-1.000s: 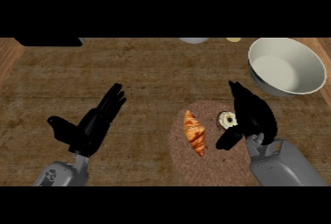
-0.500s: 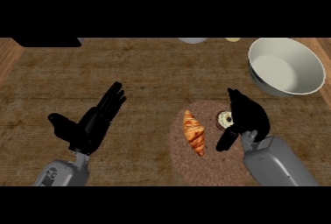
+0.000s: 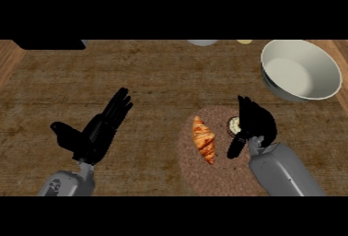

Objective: Pick the cupcake from the placemat and place it in the bowl

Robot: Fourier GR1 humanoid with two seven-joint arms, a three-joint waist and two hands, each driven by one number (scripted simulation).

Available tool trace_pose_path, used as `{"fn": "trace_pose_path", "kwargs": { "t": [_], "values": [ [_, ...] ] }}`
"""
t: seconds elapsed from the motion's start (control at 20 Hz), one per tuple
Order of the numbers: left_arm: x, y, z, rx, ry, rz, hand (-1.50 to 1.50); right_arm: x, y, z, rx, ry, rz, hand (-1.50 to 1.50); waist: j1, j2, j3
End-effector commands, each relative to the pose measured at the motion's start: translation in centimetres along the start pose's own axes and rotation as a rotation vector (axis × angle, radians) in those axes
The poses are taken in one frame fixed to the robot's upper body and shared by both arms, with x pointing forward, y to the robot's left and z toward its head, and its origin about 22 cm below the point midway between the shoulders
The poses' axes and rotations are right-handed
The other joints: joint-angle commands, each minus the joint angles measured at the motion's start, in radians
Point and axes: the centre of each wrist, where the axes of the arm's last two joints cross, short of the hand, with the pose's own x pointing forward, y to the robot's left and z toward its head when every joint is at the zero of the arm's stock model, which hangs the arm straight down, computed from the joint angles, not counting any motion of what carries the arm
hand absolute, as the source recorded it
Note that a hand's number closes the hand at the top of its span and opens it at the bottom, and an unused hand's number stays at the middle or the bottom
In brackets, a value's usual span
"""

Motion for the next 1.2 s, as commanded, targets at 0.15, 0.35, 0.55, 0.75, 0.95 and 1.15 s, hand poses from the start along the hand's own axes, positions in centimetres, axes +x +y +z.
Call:
{"fn": "trace_pose_path", "kwargs": {
  "t": [0.15,0.35,0.55,0.75,0.95,1.15],
  "values": [
    [1.9,-1.0,3.1,0.017,-0.012,0.010,0.00,1.1,1.5,-0.9,0.008,0.062,0.025,-1.50,0.006,-0.001,0.000],
    [-0.4,0.7,0.5,0.011,0.017,-0.002,0.00,1.2,2.2,-2.9,-0.007,0.070,0.018,-1.50,0.001,0.001,0.000],
    [0.8,1.9,-0.3,0.006,0.006,0.002,0.00,0.6,4.0,-1.6,-0.018,0.074,0.005,-1.50,-0.002,0.000,0.000],
    [-0.4,0.4,-1.2,0.008,0.001,0.004,0.00,-1.0,4.3,-2.4,-0.028,0.085,-0.011,-1.50,-0.003,0.001,0.000],
    [-0.3,0.8,-0.5,0.017,0.009,-0.004,0.00,-0.8,5.4,-4.4,-0.025,0.075,0.003,-1.50,0.001,0.001,0.000],
    [-0.5,0.7,0.0,0.016,-0.001,0.002,0.00,-1.4,4.8,-4.5,-0.033,0.036,-0.059,1.50,0.000,0.001,0.000]
  ]
}}
